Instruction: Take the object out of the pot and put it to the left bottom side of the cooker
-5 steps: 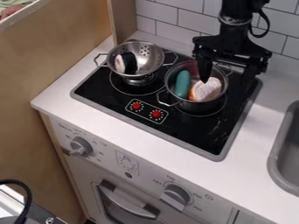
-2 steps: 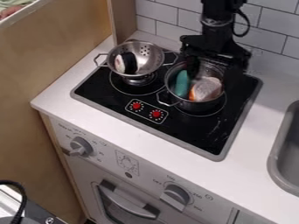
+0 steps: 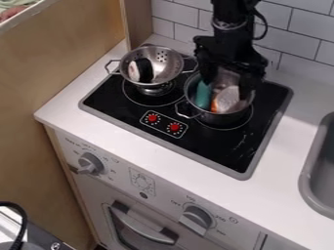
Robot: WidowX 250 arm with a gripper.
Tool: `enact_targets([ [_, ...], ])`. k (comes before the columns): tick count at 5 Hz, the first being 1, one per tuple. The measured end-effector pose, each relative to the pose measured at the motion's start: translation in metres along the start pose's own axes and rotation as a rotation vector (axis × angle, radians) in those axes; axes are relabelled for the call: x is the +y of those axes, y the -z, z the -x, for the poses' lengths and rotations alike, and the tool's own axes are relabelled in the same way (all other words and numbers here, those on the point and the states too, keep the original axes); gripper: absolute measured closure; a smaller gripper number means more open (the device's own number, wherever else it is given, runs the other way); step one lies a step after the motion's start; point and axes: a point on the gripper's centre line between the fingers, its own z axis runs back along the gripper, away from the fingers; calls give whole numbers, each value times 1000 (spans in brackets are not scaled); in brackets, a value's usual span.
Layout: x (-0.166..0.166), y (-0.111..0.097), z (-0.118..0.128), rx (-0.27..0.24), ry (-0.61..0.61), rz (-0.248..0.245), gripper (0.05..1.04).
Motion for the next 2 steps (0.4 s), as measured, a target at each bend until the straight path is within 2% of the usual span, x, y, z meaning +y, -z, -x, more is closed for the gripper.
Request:
enact_targets([
  [2, 7, 9, 1, -58, 33, 18, 87],
])
